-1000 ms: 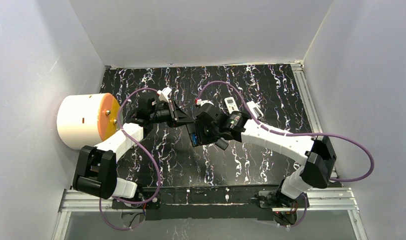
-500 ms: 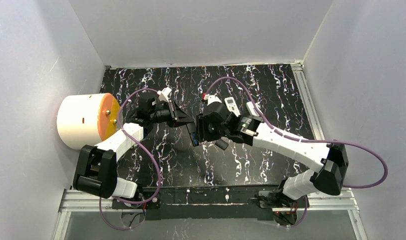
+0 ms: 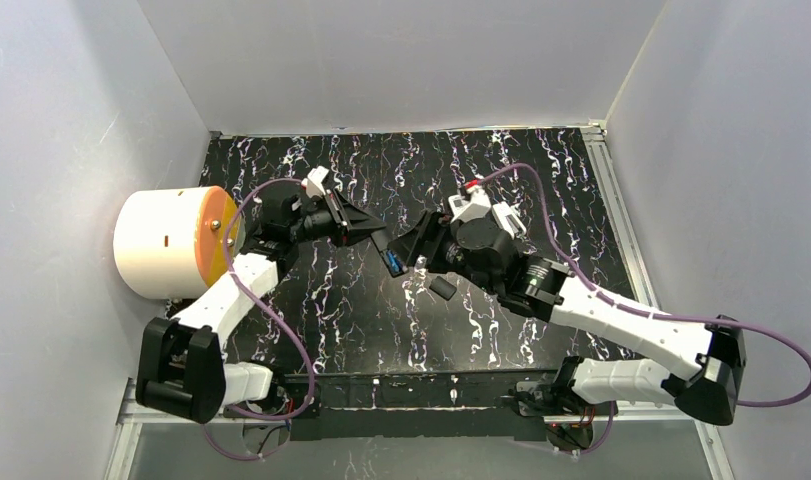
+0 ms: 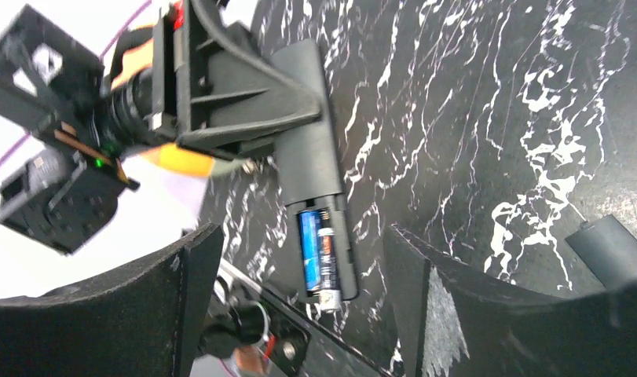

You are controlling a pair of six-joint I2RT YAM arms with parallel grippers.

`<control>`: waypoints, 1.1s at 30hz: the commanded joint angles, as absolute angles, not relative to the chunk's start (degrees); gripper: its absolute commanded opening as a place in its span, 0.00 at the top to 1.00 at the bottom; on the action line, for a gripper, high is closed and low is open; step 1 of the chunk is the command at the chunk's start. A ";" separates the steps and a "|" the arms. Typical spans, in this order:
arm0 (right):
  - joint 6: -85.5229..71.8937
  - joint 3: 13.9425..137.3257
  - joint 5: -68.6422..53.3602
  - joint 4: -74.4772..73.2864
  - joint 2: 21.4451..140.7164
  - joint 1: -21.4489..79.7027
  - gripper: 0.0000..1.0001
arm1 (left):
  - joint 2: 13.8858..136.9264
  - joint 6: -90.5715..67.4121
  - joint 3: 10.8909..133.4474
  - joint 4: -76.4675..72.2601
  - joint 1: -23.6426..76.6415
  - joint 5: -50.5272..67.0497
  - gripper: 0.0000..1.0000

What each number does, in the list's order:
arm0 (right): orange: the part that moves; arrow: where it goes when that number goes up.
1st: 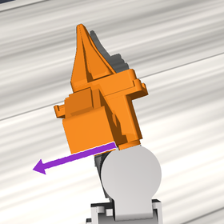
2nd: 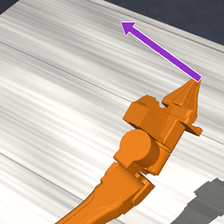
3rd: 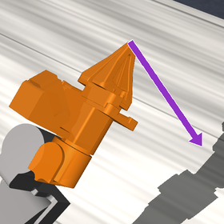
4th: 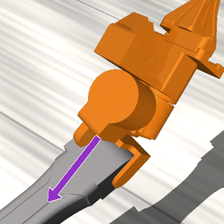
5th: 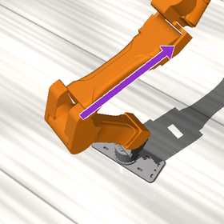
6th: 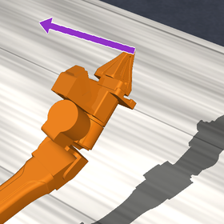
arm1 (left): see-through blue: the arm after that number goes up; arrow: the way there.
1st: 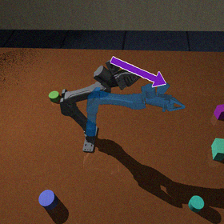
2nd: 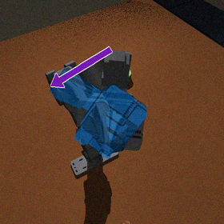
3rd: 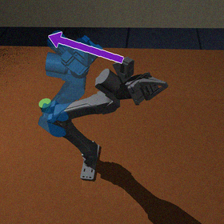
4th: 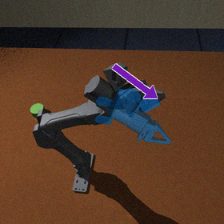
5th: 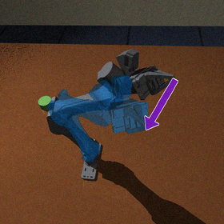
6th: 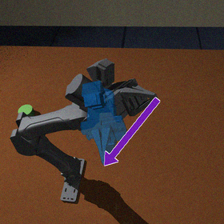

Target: Load the batteries into the remote control

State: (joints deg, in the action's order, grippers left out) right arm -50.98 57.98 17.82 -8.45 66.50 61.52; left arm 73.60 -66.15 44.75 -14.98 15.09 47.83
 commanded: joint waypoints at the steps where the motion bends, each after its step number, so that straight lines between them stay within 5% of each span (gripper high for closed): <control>1: -56.45 55.01 28.58 0.46 61.52 61.26 0.16 | 68.75 -79.94 45.25 -22.31 14.63 45.75 1.00; 13: -67.54 43.79 26.06 22.79 55.93 60.66 0.10 | 66.97 -103.22 38.43 -42.94 14.59 40.08 1.00; 33: -76.60 38.52 17.98 36.53 60.04 58.18 0.14 | 67.46 -106.97 36.92 -47.38 14.65 39.81 1.00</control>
State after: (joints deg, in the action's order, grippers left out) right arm -75.13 38.09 18.87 31.88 59.75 58.54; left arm 68.60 -106.85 37.82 -45.08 14.83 39.59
